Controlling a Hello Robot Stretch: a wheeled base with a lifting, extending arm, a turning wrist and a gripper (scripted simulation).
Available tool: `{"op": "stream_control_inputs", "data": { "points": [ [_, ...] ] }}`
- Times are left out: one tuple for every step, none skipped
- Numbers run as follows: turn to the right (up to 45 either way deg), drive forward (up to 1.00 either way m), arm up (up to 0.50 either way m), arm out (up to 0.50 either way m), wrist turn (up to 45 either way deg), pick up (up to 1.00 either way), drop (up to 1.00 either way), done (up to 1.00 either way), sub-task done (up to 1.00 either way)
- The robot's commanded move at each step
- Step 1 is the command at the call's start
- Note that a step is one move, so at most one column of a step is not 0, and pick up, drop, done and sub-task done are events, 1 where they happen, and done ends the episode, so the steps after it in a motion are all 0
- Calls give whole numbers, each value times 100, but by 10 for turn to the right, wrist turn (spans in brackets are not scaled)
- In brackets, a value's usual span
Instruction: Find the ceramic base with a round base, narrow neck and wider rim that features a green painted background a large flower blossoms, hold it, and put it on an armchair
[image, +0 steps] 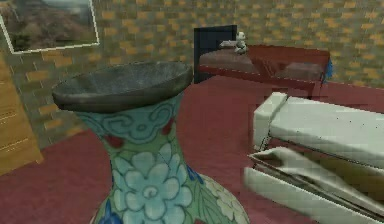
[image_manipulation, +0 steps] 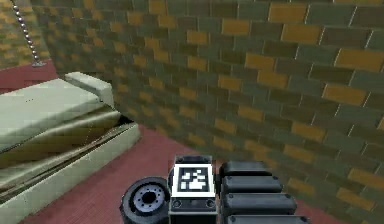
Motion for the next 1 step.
{"op": "stream_control_inputs", "data": {
  "points": [
    [0,100,0,0,0,0,0,0,0]
  ]
}}
